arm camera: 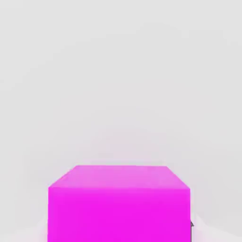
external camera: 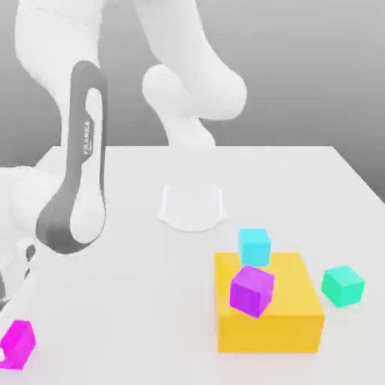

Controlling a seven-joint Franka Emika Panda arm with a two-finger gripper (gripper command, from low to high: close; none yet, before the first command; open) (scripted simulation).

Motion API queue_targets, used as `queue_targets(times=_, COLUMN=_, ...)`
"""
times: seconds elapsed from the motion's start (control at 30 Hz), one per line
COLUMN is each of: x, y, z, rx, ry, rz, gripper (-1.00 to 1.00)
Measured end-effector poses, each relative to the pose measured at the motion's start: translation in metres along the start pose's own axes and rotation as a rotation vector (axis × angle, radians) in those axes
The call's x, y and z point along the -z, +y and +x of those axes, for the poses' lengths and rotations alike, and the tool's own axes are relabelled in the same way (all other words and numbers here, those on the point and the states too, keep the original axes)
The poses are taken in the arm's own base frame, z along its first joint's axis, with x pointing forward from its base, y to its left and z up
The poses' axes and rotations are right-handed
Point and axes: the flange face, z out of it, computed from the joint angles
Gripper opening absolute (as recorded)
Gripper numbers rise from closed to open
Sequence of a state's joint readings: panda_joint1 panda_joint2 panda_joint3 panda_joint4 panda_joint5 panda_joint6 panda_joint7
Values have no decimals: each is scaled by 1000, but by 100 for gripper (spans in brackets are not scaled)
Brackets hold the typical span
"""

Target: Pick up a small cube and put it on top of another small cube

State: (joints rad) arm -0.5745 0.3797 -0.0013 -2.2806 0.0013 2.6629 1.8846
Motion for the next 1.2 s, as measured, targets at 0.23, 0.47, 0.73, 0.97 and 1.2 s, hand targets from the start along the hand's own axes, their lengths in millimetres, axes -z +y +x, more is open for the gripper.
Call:
queue_targets(times=0.23, x=62, y=78, z=-80, rx=226, ry=32, rz=-5, gripper=-100)
queue_targets(times=0.47, x=107, y=189, z=-143, rx=493, ry=53, rz=-3, gripper=-100)
queue_targets(times=0.73, x=140, y=306, z=-155, rx=740, ry=45, rz=0, gripper=-100)
queue_targets(times=0.97, x=152, y=400, z=-138, rx=972, ry=4, rz=-2, gripper=-100)
queue_targets(times=1.2, x=91, y=412, z=-135, rx=1006, ry=-2, rz=-2, gripper=100)
